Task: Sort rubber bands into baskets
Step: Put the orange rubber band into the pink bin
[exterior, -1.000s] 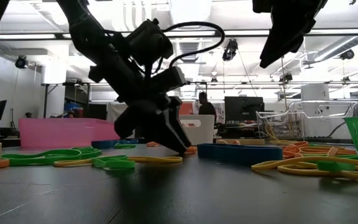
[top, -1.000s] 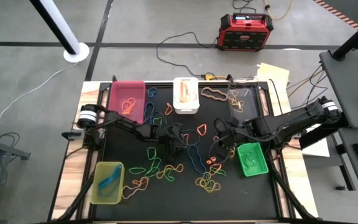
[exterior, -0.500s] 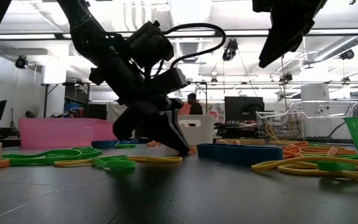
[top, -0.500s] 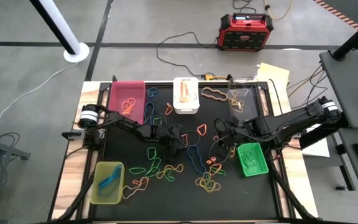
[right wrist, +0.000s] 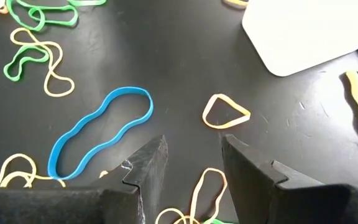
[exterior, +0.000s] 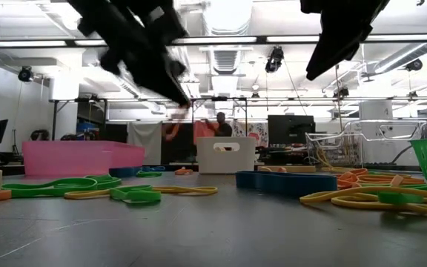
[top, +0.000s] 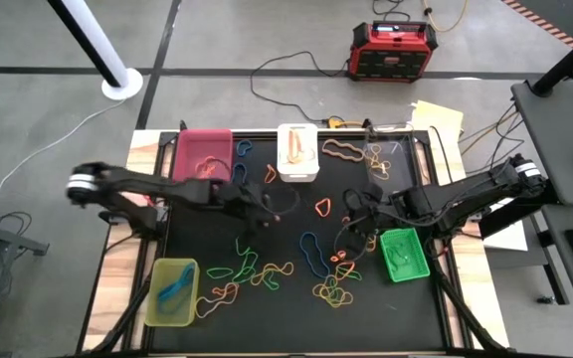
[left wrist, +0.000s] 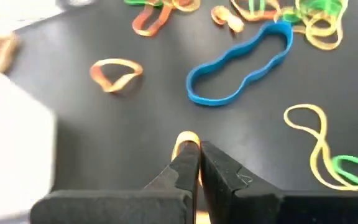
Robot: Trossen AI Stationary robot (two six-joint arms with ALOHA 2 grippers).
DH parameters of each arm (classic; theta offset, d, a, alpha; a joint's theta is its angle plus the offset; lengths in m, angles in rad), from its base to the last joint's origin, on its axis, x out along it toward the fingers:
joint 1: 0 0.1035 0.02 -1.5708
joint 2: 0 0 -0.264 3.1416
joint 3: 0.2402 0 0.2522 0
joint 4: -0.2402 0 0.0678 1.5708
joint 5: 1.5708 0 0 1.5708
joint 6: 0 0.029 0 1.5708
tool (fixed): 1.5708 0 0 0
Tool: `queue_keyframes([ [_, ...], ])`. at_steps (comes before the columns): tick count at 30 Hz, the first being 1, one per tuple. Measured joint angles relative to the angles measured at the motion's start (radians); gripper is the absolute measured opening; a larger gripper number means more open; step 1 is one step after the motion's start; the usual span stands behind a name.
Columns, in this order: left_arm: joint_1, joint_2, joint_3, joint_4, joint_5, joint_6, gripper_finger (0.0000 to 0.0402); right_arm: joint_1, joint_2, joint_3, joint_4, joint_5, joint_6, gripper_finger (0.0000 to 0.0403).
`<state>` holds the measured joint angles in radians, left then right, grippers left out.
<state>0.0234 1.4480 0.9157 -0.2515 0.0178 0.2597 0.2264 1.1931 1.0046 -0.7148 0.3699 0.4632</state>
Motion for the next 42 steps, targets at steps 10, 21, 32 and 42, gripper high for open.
queue_keyframes([
  [10, 0.141, -0.347, 0.000, -0.488, -0.370, -0.181, 0.0000, 0.000, 0.000, -0.001, 0.035, 0.027, 0.006, 0.0150],
  [21, 0.510, -0.399, -0.035, -0.613, -0.373, -0.224, 0.0000, 0.000, 0.000, -0.001, 0.062, 0.051, 0.004, 0.0150],
  [32, 0.612, -0.330, -0.068, -0.585, -0.372, -0.270, 0.0034, -0.001, 0.000, -0.002, 0.062, 0.050, 0.004, 0.0150],
  [42, 0.613, -0.311, -0.066, -0.562, -0.400, -0.293, 0.0134, -0.005, 0.000, -0.002, 0.070, 0.050, 0.016, 0.0150],
])
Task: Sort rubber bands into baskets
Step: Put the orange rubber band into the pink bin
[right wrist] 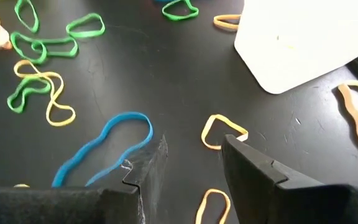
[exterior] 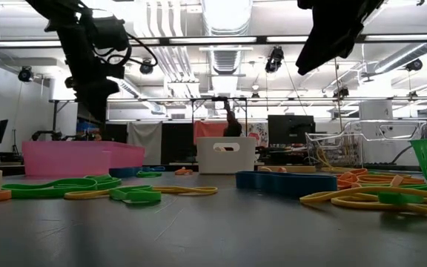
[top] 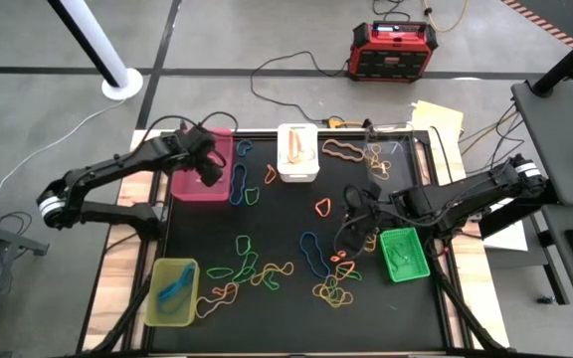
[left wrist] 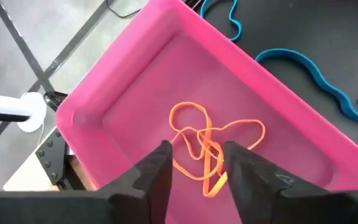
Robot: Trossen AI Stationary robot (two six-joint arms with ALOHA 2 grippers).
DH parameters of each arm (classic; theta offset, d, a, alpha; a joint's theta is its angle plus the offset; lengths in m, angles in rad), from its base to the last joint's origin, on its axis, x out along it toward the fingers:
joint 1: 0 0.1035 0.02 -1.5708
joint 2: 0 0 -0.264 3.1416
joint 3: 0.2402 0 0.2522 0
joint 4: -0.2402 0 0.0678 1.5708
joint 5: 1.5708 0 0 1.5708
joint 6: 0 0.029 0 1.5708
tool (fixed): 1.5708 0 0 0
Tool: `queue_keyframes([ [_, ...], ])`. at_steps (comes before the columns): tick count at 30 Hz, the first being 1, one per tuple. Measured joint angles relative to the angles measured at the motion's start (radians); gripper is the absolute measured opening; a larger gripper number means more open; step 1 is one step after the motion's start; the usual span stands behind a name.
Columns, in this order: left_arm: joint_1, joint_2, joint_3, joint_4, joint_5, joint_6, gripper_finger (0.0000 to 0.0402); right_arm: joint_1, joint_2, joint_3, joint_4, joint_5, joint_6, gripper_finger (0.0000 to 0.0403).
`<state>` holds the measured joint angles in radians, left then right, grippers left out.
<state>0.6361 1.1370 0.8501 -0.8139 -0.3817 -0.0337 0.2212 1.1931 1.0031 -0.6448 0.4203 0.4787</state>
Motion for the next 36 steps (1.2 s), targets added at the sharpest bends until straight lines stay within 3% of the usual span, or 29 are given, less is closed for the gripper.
queue_keyframes([
  [10, -0.108, -0.060, 0.005, 0.104, 0.111, -0.058, 0.0147, -0.134, 0.047, 0.000, 0.078, -0.015, 0.052, 0.0144],
  [17, -0.277, -0.084, 0.005, 0.223, 0.112, -0.029, 0.0138, -0.211, 0.194, 0.003, 0.108, -0.139, -0.082, 0.0130],
  [23, -0.387, -0.088, 0.005, 0.313, 0.112, 0.021, 0.0134, -0.252, 0.324, 0.004, 0.135, -0.166, -0.065, 0.0130],
  [36, -0.423, -0.088, 0.005, 0.376, 0.111, 0.051, 0.0134, -0.300, 0.478, 0.005, 0.264, -0.222, -0.059, 0.0155],
])
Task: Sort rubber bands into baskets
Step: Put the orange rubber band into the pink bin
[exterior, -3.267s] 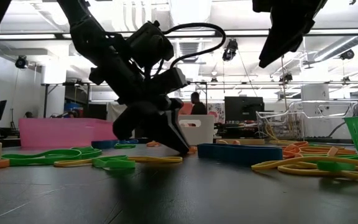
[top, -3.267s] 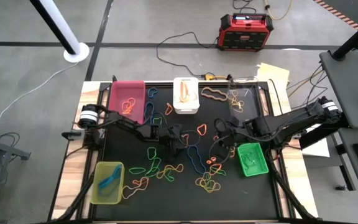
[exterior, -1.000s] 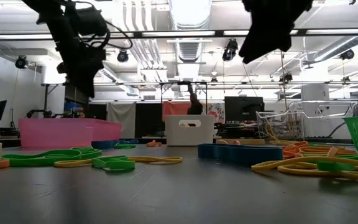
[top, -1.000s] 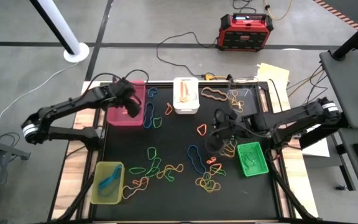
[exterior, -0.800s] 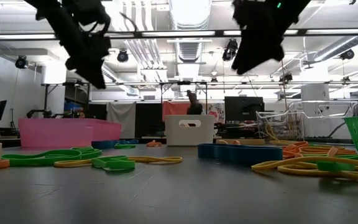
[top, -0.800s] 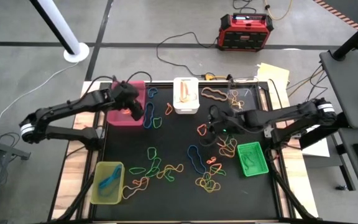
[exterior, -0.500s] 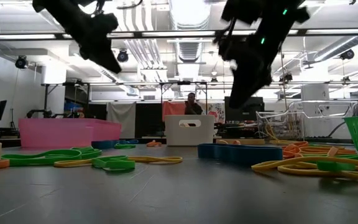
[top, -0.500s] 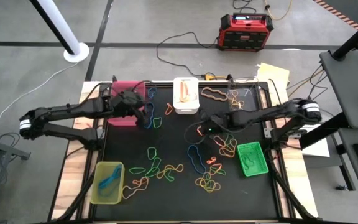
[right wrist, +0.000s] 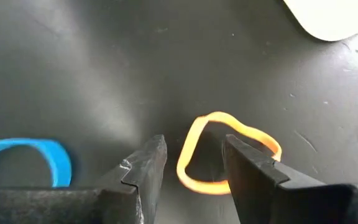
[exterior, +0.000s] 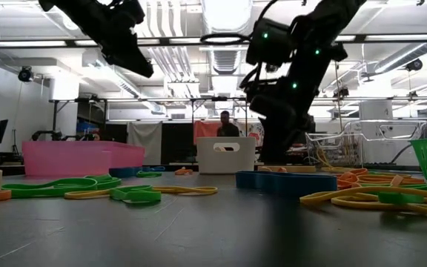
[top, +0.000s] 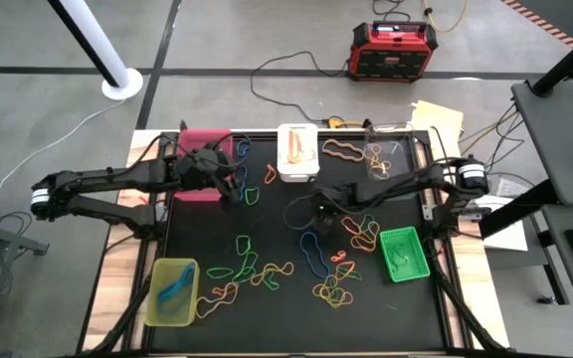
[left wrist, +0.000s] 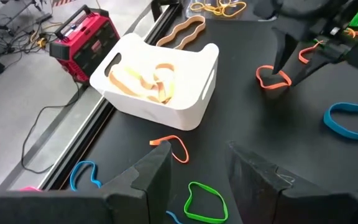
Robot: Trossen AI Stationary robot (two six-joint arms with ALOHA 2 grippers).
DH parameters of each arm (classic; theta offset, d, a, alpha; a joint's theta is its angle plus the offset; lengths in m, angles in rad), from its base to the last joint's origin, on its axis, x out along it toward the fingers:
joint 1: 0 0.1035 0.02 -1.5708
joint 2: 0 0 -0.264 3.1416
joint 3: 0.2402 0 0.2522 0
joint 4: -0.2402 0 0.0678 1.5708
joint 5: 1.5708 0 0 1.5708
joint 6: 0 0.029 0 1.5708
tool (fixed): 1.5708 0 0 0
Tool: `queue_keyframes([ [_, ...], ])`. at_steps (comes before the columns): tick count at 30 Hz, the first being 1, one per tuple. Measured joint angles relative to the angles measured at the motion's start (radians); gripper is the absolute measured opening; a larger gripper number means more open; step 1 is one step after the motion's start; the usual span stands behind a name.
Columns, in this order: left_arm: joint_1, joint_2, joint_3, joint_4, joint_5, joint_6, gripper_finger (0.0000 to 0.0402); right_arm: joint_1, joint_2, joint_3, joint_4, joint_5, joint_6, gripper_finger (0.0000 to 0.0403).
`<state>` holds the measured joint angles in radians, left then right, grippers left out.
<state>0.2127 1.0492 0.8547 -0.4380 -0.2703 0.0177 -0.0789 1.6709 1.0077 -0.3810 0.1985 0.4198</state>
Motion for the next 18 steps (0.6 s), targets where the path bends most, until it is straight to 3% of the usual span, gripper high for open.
queue_keyframes([
  [9, 0.000, 0.000, 0.000, 0.012, 0.000, 0.000, 0.0134, -0.014, 0.076, 0.000, 0.044, 0.004, -0.009, 0.0126],
  [16, 0.000, 0.013, -0.034, 0.081, 0.002, 0.012, 0.0134, -0.014, 0.066, 0.000, 0.057, 0.007, -0.029, 0.0025],
  [18, 0.000, 0.017, -0.067, 0.131, 0.023, 0.029, 0.0134, -0.014, 0.055, 0.000, 0.057, 0.005, -0.039, 0.0016],
])
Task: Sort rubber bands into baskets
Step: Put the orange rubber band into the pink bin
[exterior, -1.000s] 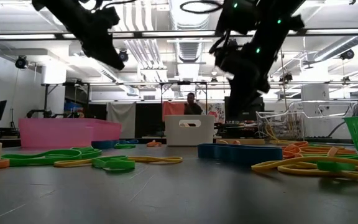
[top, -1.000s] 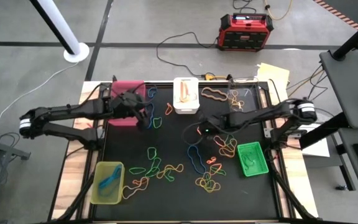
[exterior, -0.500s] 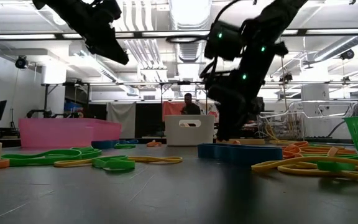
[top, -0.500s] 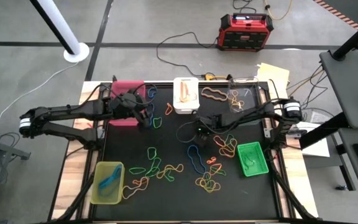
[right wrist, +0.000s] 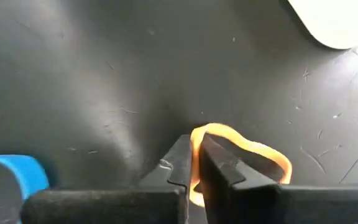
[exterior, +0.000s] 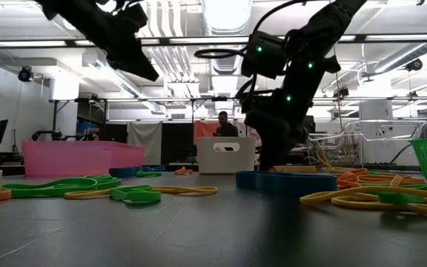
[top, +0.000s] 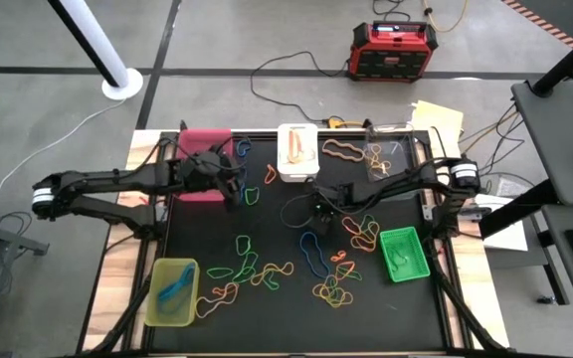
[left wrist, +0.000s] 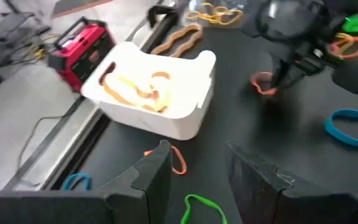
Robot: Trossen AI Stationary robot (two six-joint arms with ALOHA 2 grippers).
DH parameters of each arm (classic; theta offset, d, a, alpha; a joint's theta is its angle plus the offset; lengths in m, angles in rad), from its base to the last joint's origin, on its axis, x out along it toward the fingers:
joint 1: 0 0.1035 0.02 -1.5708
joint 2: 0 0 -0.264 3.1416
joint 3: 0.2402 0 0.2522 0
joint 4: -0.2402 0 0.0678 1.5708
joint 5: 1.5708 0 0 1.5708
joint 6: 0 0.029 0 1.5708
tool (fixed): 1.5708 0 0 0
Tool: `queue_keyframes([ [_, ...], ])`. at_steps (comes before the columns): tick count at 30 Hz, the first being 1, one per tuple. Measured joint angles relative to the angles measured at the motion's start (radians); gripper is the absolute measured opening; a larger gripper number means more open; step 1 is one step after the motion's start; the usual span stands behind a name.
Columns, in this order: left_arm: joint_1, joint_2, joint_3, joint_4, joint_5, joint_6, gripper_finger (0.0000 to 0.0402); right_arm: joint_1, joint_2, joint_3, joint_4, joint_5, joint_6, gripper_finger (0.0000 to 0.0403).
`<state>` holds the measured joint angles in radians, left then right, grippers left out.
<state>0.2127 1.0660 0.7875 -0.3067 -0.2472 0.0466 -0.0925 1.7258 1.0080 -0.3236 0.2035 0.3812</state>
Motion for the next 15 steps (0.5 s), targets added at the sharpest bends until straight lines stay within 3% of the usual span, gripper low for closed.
queue_keyframes([
  [4, -0.004, 0.000, -0.066, 0.099, 0.075, 0.018, 0.0134, 0.002, -0.044, 0.000, 0.008, -0.066, -0.022, 0.0010],
  [11, -0.032, 0.000, -0.187, 0.355, 0.332, 0.048, 0.0134, 0.030, -0.094, 0.000, 0.217, -0.246, -0.076, 0.0009],
  [15, -0.058, 0.006, -0.245, 0.478, 0.374, 0.039, 0.0134, 0.043, -0.091, 0.000, 0.360, -0.340, -0.120, 0.0009],
])
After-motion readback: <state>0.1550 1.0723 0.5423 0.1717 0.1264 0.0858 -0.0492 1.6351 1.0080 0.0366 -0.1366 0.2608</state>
